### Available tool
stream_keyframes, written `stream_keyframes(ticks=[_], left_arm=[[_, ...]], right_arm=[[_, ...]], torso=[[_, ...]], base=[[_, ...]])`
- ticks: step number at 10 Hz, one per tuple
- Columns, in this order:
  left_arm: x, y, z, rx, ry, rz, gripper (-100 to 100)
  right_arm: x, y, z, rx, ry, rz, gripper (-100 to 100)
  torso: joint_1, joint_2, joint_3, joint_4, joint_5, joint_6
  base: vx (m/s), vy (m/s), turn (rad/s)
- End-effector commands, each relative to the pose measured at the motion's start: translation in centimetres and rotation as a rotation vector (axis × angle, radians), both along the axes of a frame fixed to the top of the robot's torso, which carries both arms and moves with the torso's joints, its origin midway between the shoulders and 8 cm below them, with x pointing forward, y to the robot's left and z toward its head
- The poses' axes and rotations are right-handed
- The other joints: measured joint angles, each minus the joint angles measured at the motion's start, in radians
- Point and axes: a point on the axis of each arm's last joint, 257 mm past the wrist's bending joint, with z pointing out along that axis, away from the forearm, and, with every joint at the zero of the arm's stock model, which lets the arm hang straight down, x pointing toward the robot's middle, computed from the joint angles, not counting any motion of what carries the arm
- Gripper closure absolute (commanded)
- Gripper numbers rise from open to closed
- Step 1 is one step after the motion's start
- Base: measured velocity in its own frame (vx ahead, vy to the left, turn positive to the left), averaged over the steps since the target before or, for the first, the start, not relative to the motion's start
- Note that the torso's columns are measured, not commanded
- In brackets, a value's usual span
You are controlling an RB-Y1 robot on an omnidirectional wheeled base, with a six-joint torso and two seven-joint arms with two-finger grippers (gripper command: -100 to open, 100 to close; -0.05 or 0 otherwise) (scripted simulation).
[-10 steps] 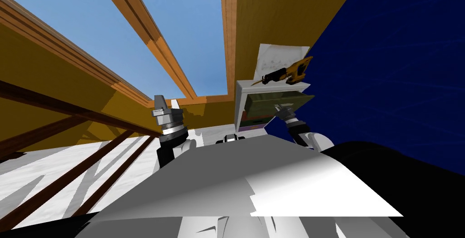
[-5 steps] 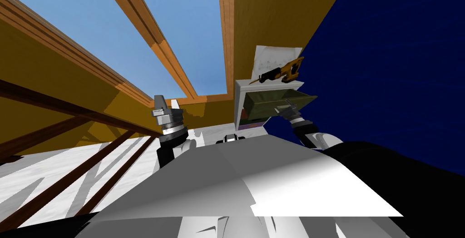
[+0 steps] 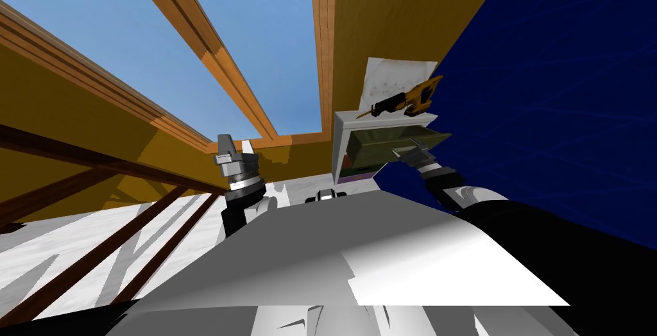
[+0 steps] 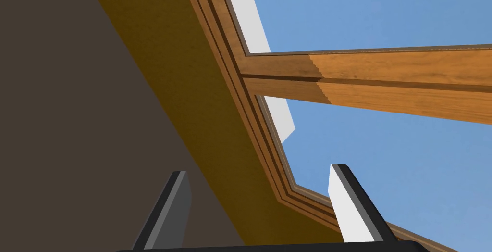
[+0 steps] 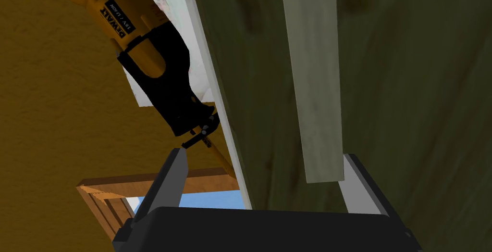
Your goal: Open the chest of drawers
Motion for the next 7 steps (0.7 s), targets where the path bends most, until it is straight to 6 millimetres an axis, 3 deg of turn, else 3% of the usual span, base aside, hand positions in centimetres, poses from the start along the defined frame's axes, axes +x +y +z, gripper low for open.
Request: stream_keyframes(ticks=[1,2,7], left_arm=[[0.0,0.0,0.0,0.0,0.0,0.0,0],[0.0,0.0,0.0,0.0,0.0,0.0,0],[0.0,0.0,0.0,0.0,0.0,0.0,0]], right_arm=[[-0.11,-0.04,0.3,0.001,0.004,0.004,-100],[-0.14,-0.09,0.23,0.004,0.006,0.004,0],[-0.25,-0.24,-0.24,0.007,0.015,0.0,0]], torso=[[0.003,0.001,0.0,0.001,0.002,0.0],[0.003,0.001,0.0,0.0,0.001,-0.001],[0.001,-0.003,-0.001,-0.002,-0.001,-0.001]], base=[[0.011,0.012,-0.01],[0.0,0.0,0.0],[0.0,0.0,0.0]])
